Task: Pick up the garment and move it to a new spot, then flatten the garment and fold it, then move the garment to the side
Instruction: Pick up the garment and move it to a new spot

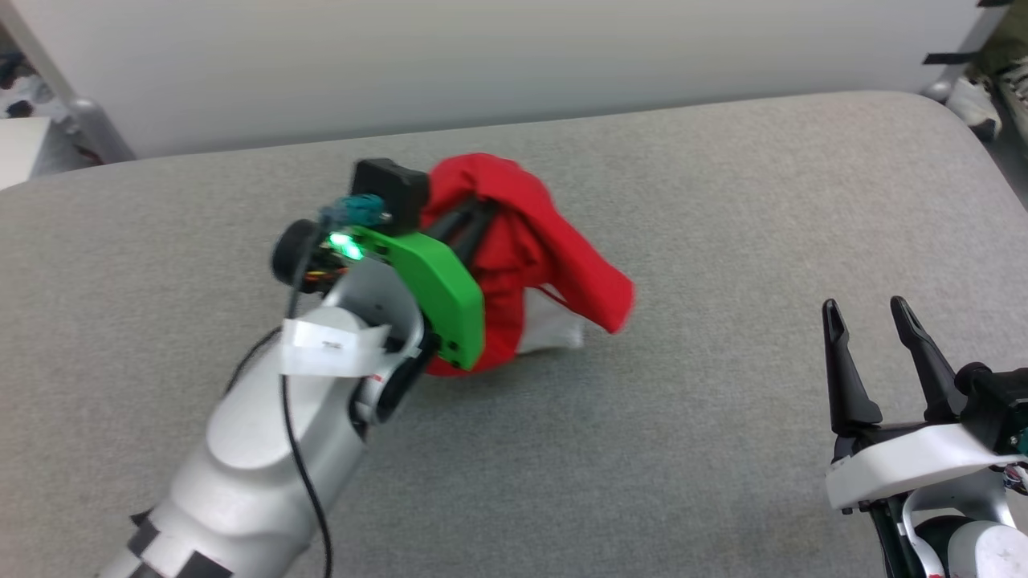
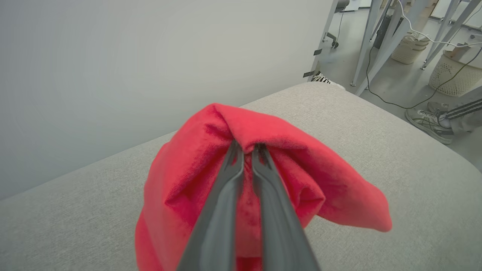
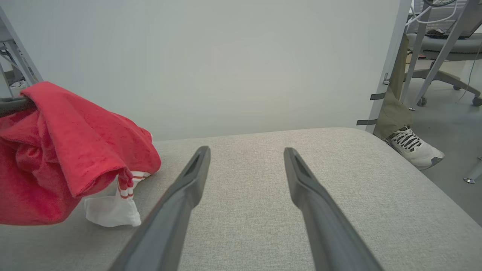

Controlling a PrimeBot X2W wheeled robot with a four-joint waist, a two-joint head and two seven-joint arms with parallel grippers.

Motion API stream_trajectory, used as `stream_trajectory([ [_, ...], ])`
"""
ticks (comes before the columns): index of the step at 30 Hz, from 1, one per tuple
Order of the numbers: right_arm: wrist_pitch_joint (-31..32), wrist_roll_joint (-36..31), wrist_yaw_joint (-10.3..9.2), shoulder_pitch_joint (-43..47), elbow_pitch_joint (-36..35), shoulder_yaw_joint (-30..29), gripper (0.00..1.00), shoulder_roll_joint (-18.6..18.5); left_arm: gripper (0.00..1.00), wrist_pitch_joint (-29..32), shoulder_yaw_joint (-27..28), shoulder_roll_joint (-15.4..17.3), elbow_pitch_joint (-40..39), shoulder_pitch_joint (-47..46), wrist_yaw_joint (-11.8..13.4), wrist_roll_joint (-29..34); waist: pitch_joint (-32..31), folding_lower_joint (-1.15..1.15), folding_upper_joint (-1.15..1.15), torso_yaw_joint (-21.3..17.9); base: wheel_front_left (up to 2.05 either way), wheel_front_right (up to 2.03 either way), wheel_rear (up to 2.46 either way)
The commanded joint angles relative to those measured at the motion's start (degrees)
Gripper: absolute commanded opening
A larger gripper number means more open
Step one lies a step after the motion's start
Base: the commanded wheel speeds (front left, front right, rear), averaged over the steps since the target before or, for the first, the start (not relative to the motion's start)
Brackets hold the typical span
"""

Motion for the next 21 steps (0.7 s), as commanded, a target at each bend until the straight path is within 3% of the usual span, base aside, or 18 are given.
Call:
stream_trajectory([
  [1, -0.35, 0.42, -0.04, -0.34, -0.06, 0.22, 1.0, -0.04, 0.0, 0.36, -0.89, -0.9, -0.59, 1.06, -0.32, 0.24, 2.53, 0.0, 0.0, -2.8, 0.0, 0.0, 0.0],
  [6, -1.28, 1.04, -0.04, -1.19, 0.45, 0.61, 1.0, -0.04, 0.0, 2.14, -5.86, -3.5, -1.13, 3.85, -1.32, 1.03, 4.89, 0.0, 0.0, -4.88, 0.0, 0.0, 0.0],
  [15, -2.53, 1.23, -0.04, -2.08, 1.63, 0.36, 1.0, -0.04, 0.0, 6.1, -15.11, -3.15, 1.61, 11.2, -4.03, 2.51, 6.22, 0.0, 0.0, -4.26, 0.0, 0.0, 0.0],
  [16, -2.46, 0.81, -0.04, -2.12, 1.75, 0.4, 1.0, -0.04, 0.31, 4.47, -15.61, -3.63, 1.39, 11.83, -4.09, 2.84, 5.13, 0.0, 0.0, -3.12, 0.0, 0.0, 0.0],
  [17, -2.37, 0.64, -0.04, -2.06, 1.78, 0.38, 1.0, -0.04, 1.0, 3.64, -15.51, -3.91, 1.14, 12.05, -4.05, 2.75, 4.52, 0.0, 0.0, -2.69, 0.0, 0.0, 0.0],
  [21, -1.82, 0.09, -0.04, -1.54, 1.68, 0.3, 1.0, -0.04, 1.0, -1.86, -14.08, -4.66, -0.91, 12.31, -2.78, 3.6, 2.13, 0.0, 0.0, -1.15, 0.0, 0.0, 0.0],
])
